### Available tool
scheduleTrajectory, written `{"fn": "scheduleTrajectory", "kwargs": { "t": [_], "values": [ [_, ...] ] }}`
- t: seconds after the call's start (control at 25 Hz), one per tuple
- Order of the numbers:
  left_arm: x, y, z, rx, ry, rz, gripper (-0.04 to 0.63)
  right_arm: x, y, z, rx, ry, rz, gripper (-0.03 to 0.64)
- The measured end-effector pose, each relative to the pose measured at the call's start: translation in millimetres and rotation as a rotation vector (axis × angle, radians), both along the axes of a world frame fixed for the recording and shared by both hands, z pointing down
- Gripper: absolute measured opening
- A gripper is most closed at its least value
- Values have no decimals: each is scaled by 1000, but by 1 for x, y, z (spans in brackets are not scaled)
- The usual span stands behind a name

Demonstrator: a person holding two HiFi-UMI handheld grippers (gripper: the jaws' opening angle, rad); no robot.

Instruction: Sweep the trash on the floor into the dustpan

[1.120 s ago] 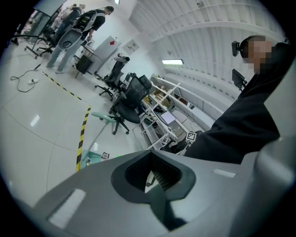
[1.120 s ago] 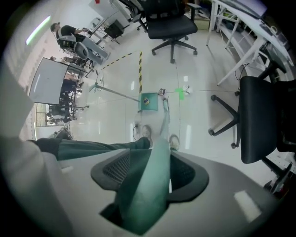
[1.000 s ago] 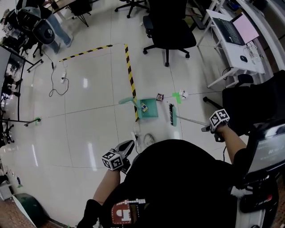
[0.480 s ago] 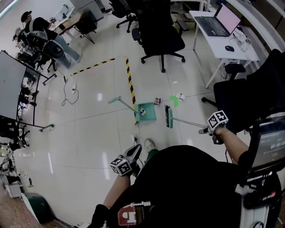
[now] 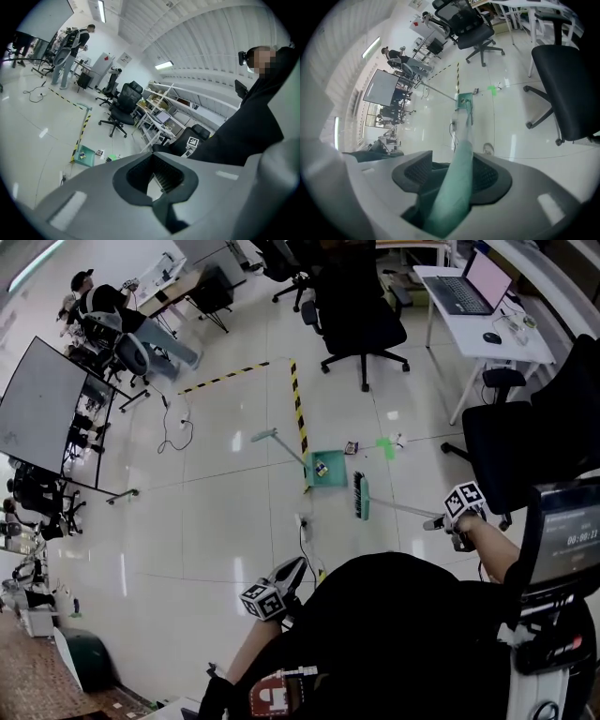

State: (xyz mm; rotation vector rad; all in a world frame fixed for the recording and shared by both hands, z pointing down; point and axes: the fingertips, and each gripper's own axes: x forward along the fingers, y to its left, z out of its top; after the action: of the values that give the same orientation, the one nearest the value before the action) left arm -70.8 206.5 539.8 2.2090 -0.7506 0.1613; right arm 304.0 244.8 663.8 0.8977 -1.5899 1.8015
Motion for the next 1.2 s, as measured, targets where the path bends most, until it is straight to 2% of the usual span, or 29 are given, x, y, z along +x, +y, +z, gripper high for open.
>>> {"fn": "scheduleTrajectory", "kwargs": {
  "t": [0.2, 0.4, 0.56, 0.72, 0.92, 1.2],
  "values": [
    [-43, 27, 5, 5, 31, 36, -2, -40, 29, -11, 20, 43, 23, 245],
    [-97, 67, 18, 8, 49, 158, -2, -91, 82, -26, 33, 69, 136, 245],
    [-110, 83, 23, 6, 45, 213, -2, -108, 127, -37, 30, 61, 209, 245],
    [-91, 108, 15, 13, 69, 254, -2, -104, 171, -42, 26, 53, 229, 245],
    [-47, 149, 0, 42, 50, 305, -2, -77, 220, -43, 54, 26, 240, 245],
    [26, 238, -10, 56, 43, 268, -2, -23, 310, -45, 108, -51, 269, 245]
  ]
}}
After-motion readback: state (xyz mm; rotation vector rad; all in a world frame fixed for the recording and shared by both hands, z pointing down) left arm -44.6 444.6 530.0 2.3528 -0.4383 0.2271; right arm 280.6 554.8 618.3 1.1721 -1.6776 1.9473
